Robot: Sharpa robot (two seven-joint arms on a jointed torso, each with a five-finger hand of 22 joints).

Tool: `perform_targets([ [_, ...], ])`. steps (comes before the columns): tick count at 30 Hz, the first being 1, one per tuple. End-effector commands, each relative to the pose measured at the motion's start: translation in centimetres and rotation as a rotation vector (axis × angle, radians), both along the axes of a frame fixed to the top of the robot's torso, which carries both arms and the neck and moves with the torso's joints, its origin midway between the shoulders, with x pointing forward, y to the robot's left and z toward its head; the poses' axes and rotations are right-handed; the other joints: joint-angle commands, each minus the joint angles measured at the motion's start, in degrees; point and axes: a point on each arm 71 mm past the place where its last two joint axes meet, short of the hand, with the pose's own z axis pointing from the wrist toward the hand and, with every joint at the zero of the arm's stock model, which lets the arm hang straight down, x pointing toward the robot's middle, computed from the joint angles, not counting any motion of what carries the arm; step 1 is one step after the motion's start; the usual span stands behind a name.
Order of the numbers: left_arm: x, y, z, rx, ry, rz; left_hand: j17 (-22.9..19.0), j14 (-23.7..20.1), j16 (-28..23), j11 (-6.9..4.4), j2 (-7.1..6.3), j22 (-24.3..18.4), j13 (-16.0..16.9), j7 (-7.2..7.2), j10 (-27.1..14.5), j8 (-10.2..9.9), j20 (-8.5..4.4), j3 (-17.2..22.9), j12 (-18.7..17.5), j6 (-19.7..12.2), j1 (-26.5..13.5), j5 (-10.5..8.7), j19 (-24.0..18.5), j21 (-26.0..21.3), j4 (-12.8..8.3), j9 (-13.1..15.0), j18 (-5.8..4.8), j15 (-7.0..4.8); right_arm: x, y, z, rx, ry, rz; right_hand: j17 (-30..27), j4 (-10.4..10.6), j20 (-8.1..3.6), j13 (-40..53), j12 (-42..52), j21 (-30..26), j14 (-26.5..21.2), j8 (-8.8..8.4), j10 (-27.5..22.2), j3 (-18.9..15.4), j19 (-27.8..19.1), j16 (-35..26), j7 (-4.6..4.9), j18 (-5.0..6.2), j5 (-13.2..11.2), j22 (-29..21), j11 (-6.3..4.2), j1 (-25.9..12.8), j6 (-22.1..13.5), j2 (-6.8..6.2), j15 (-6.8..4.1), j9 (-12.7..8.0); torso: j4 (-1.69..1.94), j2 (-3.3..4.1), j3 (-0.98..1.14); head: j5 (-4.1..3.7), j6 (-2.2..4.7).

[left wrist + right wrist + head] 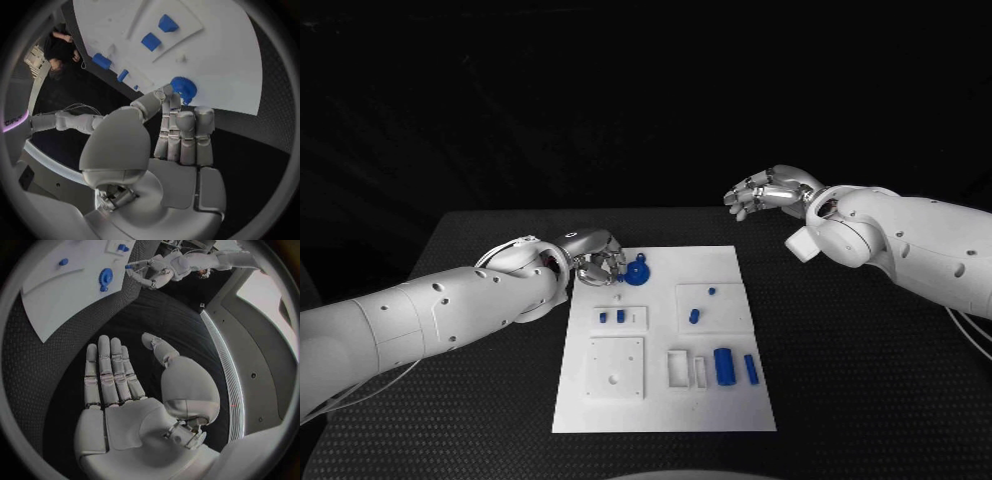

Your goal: Assemble the parts on the task board

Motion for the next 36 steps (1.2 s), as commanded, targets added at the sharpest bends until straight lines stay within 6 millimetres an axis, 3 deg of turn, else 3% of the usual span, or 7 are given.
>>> perform_targets([
  [1,0.0,0.2,0.0,0.021,-0.003,-0.008,-0.09,0.29,-0.13,0.09,0.09,-0.03,0.08,-0.10,0.18,0.20,-0.80,0.38,-0.22,0.38,-0.48,0.12,0.21,-0.02,-0.02,0.07,5.12,-0.25,-0.1,0.1,0.1,0.002,-0.006,0.008,-0.06,0.05,0.09,-0.09,-0.26,0.29,-0.22,0.23,0.34,0.26,-0.34,-0.14,-0.05,0.80,0.22,0.09,-0.14,-0.16,0.45,0.08,0.24,-0.06,0.06,0.03,-0.01,0.25,-0.02],
  [15,-0.2,0.6,-1.6,0.060,0.032,-0.011,-0.13,0.31,-0.19,0.07,0.05,-0.05,0.13,-0.13,0.24,0.18,-0.83,0.44,-0.22,0.46,-0.51,0.05,0.22,-0.05,0.04,0.08,5.08,-0.27,-0.1,0.1,0.0,0.002,-0.006,0.008,-0.06,0.04,0.09,-0.09,-0.26,0.30,-0.22,0.23,0.34,0.26,-0.35,-0.14,-0.06,0.80,0.22,0.09,-0.14,-0.15,0.45,0.09,0.24,-0.07,-0.28,0.08,0.07,0.62,-0.25],
  [22,-0.5,1.1,-2.2,0.067,0.044,-0.006,-0.14,0.31,-0.22,0.07,0.07,-0.06,0.15,-0.13,0.23,0.15,-0.85,0.49,-0.25,0.47,-0.51,0.03,0.22,-0.08,0.06,0.08,5.06,-0.27,-0.1,-0.1,0.1,0.002,-0.006,0.006,-0.06,0.04,0.09,-0.09,-0.26,0.30,-0.23,0.23,0.34,0.27,-0.35,-0.14,-0.06,0.80,0.22,0.09,-0.14,-0.15,0.45,0.09,0.24,-0.07,-0.18,0.07,0.15,0.52,-0.33],
  [36,-0.9,0.8,-2.9,0.070,0.058,-0.015,-0.17,0.32,-0.26,0.07,0.06,-0.07,0.19,-0.12,0.24,0.10,-0.88,0.52,-0.27,0.48,-0.57,-0.01,0.22,-0.11,0.12,0.09,5.02,-0.27,-0.1,0.0,0.1,0.002,-0.006,0.008,-0.06,0.03,0.09,-0.09,-0.27,0.30,-0.23,0.24,0.34,0.27,-0.36,-0.14,-0.06,0.80,0.21,0.09,-0.14,-0.14,0.46,0.10,0.24,-0.07,-0.22,0.07,0.07,0.41,-0.37],
])
